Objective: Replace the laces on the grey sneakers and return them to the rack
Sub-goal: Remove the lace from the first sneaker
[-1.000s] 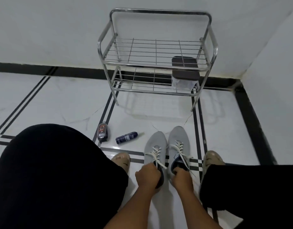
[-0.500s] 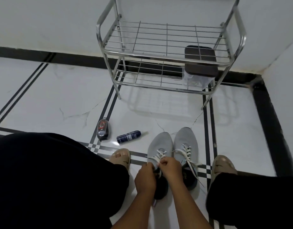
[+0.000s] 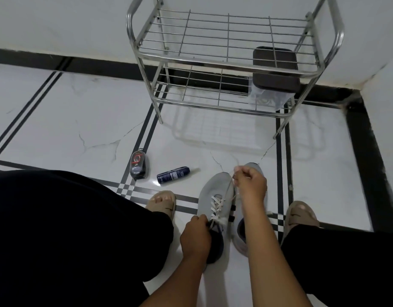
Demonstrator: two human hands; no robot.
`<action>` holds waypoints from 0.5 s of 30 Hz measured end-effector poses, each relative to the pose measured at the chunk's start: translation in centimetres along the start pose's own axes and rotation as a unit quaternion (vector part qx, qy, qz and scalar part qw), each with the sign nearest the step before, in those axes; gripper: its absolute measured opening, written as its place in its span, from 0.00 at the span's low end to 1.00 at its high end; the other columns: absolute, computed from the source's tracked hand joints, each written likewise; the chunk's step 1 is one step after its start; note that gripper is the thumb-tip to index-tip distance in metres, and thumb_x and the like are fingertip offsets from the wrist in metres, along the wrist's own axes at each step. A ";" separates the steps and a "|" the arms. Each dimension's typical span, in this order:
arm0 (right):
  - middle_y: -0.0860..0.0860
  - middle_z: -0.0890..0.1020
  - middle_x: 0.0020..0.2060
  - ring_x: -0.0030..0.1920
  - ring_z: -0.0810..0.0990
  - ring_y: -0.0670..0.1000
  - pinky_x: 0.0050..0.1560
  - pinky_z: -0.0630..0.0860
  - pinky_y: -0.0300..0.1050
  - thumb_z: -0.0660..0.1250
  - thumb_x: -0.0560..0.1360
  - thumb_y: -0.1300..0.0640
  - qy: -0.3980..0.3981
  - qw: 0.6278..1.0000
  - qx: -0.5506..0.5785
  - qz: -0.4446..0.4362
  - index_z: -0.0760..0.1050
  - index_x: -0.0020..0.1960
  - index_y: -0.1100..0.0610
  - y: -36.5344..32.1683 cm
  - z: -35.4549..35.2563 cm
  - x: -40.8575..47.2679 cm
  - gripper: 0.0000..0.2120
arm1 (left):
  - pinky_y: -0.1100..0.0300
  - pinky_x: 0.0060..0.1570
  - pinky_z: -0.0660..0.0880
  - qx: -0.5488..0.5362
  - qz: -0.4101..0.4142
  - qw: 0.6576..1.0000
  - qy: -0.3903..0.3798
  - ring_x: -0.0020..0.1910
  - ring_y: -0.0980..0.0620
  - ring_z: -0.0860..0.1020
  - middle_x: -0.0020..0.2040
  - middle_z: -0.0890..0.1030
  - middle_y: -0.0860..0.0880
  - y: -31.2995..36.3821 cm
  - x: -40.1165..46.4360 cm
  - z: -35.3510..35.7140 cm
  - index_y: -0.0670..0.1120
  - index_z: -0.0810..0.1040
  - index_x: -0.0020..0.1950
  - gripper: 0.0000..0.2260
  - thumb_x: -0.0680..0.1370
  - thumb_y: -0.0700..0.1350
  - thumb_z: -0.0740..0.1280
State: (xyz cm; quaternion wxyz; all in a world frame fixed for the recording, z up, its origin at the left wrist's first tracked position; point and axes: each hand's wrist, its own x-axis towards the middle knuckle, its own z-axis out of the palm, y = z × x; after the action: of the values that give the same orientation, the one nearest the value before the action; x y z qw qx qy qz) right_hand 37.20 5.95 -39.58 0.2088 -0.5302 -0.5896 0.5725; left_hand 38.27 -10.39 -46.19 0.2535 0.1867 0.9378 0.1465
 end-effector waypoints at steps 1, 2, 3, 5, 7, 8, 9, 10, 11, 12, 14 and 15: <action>0.50 0.84 0.38 0.40 0.82 0.50 0.47 0.79 0.45 0.68 0.76 0.54 -0.011 1.000 -0.017 0.008 0.78 0.41 0.49 0.3 -0.3 0.2 0.05 | 0.57 0.41 0.70 -0.010 0.003 1.000 0.006 0.51 0.49 0.76 0.52 0.76 0.51 0.0 0.0 0.1 0.50 0.74 0.54 0.08 0.80 0.48 0.58; 0.51 0.84 0.40 0.42 0.82 0.52 0.48 0.79 0.48 0.66 0.77 0.54 -0.021 0.997 -0.073 0.018 0.77 0.42 0.50 0.9 -0.8 0.3 0.06 | 0.57 0.41 0.71 -0.027 0.007 1.000 0.012 0.51 0.49 0.76 0.52 0.75 0.51 0.0 0.0 0.1 0.50 0.74 0.54 0.08 0.79 0.50 0.58; 0.53 0.83 0.42 0.44 0.81 0.54 0.48 0.78 0.49 0.64 0.78 0.54 -0.039 0.986 -0.160 0.028 0.77 0.42 0.52 2.3 -1.1 0.5 0.07 | 0.56 0.42 0.72 -0.044 0.012 0.999 0.018 0.51 0.49 0.75 0.51 0.75 0.52 0.0 0.2 0.2 0.51 0.73 0.54 0.08 0.79 0.52 0.58; 0.57 0.83 0.44 0.46 0.80 0.59 0.46 0.77 0.48 0.60 0.77 0.59 -0.096 0.940 -0.322 0.057 0.79 0.43 0.58 5.0 -1.7 0.1 0.10 | 0.52 0.45 0.74 -0.069 0.026 0.997 0.014 0.51 0.48 0.75 0.50 0.76 0.50 0.3 0.6 0.4 0.49 0.73 0.52 0.08 0.80 0.51 0.59; 0.60 0.83 0.45 0.48 0.81 0.60 0.49 0.79 0.52 0.62 0.73 0.62 -0.192 0.910 -0.354 0.098 0.81 0.44 0.60 7.5 -1.7 -1.0 0.09 | 0.52 0.46 0.74 -0.087 0.035 0.996 -0.006 0.50 0.48 0.74 0.50 0.76 0.49 0.7 1.3 0.2 0.48 0.74 0.50 0.06 0.79 0.48 0.60; 0.59 0.84 0.45 0.48 0.82 0.59 0.51 0.79 0.52 0.64 0.72 0.62 -0.233 0.906 -0.337 0.112 0.81 0.42 0.57 8.3 -1.7 -1.9 0.07 | 0.53 0.46 0.74 -0.102 0.034 0.994 -0.016 0.49 0.48 0.74 0.50 0.76 0.49 0.8 1.7 0.1 0.49 0.74 0.48 0.04 0.79 0.47 0.61; 0.57 0.84 0.44 0.48 0.82 0.57 0.52 0.79 0.51 0.67 0.72 0.62 -0.253 0.907 -0.317 0.109 0.80 0.41 0.54 8.9 -1.5 -2.7 0.06 | 0.54 0.46 0.73 -0.119 0.026 0.992 -0.031 0.49 0.49 0.75 0.49 0.76 0.49 0.9 2.0 -0.1 0.50 0.74 0.46 0.02 0.78 0.46 0.63; 0.55 0.84 0.43 0.47 0.82 0.56 0.51 0.79 0.50 0.68 0.71 0.61 -0.262 0.913 -0.297 0.097 0.80 0.41 0.52 9.3 -1.4 -3.4 0.05 | 0.56 0.46 0.72 -0.145 0.006 0.988 -0.048 0.49 0.49 0.76 0.49 0.77 0.49 0.8 2.3 -0.1 0.51 0.74 0.44 0.02 0.77 0.46 0.65; 0.54 0.84 0.43 0.46 0.82 0.54 0.51 0.79 0.49 0.70 0.71 0.61 -0.260 0.921 -0.277 0.088 0.79 0.42 0.52 9.4 -1.4 -3.9 0.04 | 0.57 0.46 0.72 -0.173 -0.024 0.982 -0.076 0.49 0.49 0.77 0.49 0.78 0.49 0.6 2.6 0.1 0.52 0.74 0.43 0.03 0.76 0.45 0.66; 0.54 0.84 0.43 0.46 0.82 0.54 0.51 0.79 0.49 0.71 0.71 0.61 -0.254 0.928 -0.256 0.089 0.79 0.42 0.53 9.5 -1.3 -4.1 0.04 | 0.57 0.47 0.73 -0.203 -0.054 0.973 -0.100 0.49 0.48 0.78 0.50 0.79 0.47 0.7 2.8 -0.1 0.51 0.74 0.42 0.03 0.76 0.46 0.67; 0.54 0.83 0.42 0.45 0.81 0.53 0.50 0.78 0.47 0.72 0.71 0.62 -0.245 0.936 -0.233 0.094 0.78 0.41 0.55 9.3 -1.5 -4.3 0.04 | 0.52 0.53 0.76 -0.236 -0.113 0.953 -0.153 0.53 0.42 0.78 0.52 0.80 0.40 1.3 3.3 -0.4 0.47 0.77 0.43 0.04 0.74 0.47 0.67; 0.54 0.83 0.41 0.45 0.80 0.53 0.50 0.77 0.48 0.70 0.72 0.63 -0.238 0.938 -0.233 0.091 0.78 0.40 0.55 9.2 -1.6 -4.2 0.04 | 0.50 0.56 0.76 -0.227 -0.134 0.947 -0.184 0.56 0.41 0.78 0.54 0.79 0.38 1.9 3.6 -1.1 0.44 0.79 0.47 0.08 0.73 0.47 0.66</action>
State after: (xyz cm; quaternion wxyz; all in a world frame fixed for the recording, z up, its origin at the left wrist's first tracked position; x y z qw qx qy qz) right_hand 43.63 1.03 -45.92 -0.1205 -0.4635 -0.6879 0.5454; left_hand 35.31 -7.39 -46.14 0.4744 0.0208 0.8331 0.2837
